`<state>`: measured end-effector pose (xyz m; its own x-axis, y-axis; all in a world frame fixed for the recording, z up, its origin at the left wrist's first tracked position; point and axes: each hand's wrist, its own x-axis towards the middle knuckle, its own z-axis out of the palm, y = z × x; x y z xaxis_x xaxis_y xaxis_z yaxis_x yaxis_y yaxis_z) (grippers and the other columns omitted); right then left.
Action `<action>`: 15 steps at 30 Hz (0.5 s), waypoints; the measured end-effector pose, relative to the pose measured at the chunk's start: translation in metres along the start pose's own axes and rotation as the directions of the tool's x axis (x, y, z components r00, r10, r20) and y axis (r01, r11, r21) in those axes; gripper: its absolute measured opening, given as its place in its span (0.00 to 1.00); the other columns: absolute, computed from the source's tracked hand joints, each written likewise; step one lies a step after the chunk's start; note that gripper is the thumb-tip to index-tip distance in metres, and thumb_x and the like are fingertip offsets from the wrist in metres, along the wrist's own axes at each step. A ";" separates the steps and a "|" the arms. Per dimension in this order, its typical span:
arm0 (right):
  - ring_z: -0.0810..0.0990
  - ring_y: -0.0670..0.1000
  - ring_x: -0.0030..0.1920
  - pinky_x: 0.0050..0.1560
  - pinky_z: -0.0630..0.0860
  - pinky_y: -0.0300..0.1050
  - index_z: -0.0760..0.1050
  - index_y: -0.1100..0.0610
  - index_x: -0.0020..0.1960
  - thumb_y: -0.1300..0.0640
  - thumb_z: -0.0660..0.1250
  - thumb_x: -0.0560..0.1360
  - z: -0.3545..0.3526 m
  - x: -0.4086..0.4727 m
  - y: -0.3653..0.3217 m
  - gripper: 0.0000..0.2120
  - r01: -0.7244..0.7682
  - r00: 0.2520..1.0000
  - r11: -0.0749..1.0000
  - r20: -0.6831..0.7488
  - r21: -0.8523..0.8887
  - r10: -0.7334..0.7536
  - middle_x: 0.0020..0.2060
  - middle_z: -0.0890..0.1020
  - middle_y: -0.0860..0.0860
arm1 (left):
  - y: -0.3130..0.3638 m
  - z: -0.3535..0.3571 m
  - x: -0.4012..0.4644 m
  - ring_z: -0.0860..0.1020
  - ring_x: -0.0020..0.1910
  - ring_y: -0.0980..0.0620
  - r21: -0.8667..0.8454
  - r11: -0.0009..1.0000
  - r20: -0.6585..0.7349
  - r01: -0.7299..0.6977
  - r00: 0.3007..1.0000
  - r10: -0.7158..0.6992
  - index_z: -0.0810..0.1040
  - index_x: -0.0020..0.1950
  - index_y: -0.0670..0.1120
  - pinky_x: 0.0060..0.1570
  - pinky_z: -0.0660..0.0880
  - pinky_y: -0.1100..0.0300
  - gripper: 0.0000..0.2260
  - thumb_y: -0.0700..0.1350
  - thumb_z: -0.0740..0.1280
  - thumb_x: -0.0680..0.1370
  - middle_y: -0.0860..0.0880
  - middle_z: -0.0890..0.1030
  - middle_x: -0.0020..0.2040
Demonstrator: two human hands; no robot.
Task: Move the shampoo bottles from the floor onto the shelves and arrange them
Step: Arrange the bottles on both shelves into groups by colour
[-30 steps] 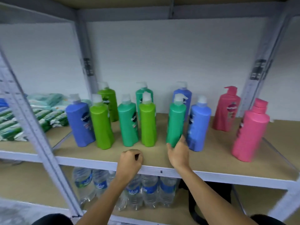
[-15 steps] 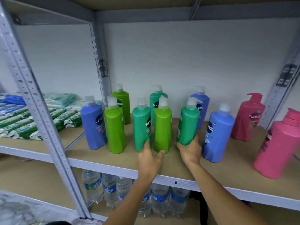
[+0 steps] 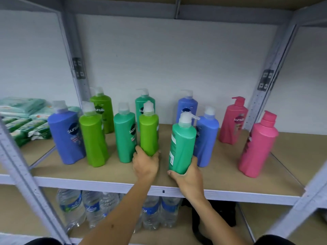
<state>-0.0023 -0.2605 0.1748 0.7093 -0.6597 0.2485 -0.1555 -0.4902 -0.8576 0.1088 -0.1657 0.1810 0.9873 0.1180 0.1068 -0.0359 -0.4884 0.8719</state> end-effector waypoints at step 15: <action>0.78 0.63 0.50 0.43 0.72 0.49 0.63 0.59 0.52 0.52 0.79 0.62 0.084 0.025 -0.044 0.30 0.039 0.999 0.996 0.021 -0.077 -0.038 0.51 0.77 0.61 | -0.060 -0.113 -0.023 0.80 0.44 0.53 -0.094 0.994 0.146 -0.064 0.986 0.077 0.77 0.55 0.51 0.46 0.79 0.50 0.29 0.63 0.77 0.59 0.54 0.83 0.45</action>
<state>0.0806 -0.2073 0.1812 0.7290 -0.6285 0.2711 -0.1802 -0.5583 -0.8099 0.0711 -0.0418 0.1802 0.9935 -0.0475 0.1030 -0.1134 -0.4119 0.9042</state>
